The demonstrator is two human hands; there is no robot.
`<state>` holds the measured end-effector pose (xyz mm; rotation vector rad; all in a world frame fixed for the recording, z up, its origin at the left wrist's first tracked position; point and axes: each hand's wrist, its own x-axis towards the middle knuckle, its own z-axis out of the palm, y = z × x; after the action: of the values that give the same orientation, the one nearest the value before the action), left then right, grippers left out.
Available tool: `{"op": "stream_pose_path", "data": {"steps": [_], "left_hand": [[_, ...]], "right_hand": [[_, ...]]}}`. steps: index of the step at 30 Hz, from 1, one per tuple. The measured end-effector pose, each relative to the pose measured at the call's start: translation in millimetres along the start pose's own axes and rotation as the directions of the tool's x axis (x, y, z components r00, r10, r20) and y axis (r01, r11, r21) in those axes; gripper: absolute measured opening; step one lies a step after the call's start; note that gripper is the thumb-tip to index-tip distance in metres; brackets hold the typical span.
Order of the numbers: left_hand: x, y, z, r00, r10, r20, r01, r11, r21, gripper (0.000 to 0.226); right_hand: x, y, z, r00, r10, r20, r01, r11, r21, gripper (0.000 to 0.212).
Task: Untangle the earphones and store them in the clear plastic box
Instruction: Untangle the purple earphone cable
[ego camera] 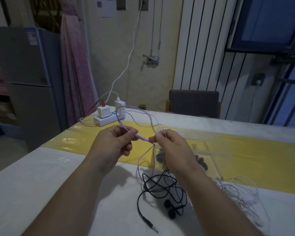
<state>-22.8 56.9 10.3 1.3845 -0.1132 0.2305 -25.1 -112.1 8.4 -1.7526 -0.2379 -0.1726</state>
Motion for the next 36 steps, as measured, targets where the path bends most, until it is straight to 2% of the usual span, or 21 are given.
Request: {"op": "stream_pose_path", "data": {"steps": [2, 4, 7, 8, 11, 18, 21, 23, 25, 29, 32, 36], "left_hand": [[0, 1, 1, 0.999, 0.046, -0.015, -0.046, 0.999, -0.024, 0.007], [0, 2, 2, 0.996, 0.074, -0.040, -0.078, 0.993, -0.091, 0.010], [2, 5, 1, 0.988, 0.114, -0.106, -0.137, 0.961, -0.240, 0.008], [3, 6, -1, 0.984, 0.130, -0.119, -0.159, 0.947, -0.280, 0.006], [3, 5, -3, 0.979, 0.166, -0.123, -0.196, 0.931, -0.306, 0.013], [3, 2, -2, 0.976, 0.209, -0.064, -0.219, 0.932, -0.288, 0.011], [7, -3, -4, 0.975, 0.222, -0.030, -0.221, 0.934, -0.280, 0.035], [8, -4, -4, 0.974, 0.225, -0.021, -0.222, 0.938, -0.266, 0.039], [7, -3, -1, 0.977, 0.209, -0.049, -0.215, 0.942, -0.257, 0.025], [8, 0, -1, 0.974, 0.151, -0.170, -0.191, 0.950, -0.246, 0.009], [10, 0, -1, 0.973, 0.066, -0.221, -0.132, 0.946, -0.298, 0.018], [12, -3, -1, 0.965, -0.008, -0.261, -0.072, 0.953, -0.293, 0.033]], "right_hand": [[-2, 0, 1, 0.996, -0.036, 0.078, 0.038, 0.999, -0.019, 0.005], [-3, 4, 2, 0.990, -0.056, 0.131, 0.070, 0.992, -0.108, 0.010], [1, 6, -2, 0.989, -0.147, 0.035, 0.150, 0.921, -0.360, 0.003], [3, 7, -5, 0.987, -0.158, 0.011, 0.150, 0.908, -0.391, 0.005], [6, 7, -12, 0.990, -0.134, -0.044, 0.112, 0.938, -0.328, 0.009], [3, 1, -14, 0.942, -0.263, -0.208, 0.183, 0.923, -0.338, 0.014], [2, -1, -12, 0.980, -0.148, -0.132, 0.127, 0.980, -0.155, 0.011], [2, 1, -7, 0.995, -0.089, -0.039, 0.086, 0.992, -0.090, 0.009], [1, 3, -4, 0.997, -0.082, 0.000, 0.082, 0.993, -0.083, 0.011], [0, -6, -14, 0.982, -0.110, -0.153, 0.101, 0.992, -0.069, 0.016], [-2, -18, -25, 0.969, -0.160, -0.189, 0.110, 0.962, -0.249, 0.026], [-6, -31, -34, 0.998, -0.033, -0.048, 0.026, 0.991, -0.132, 0.027]]}}
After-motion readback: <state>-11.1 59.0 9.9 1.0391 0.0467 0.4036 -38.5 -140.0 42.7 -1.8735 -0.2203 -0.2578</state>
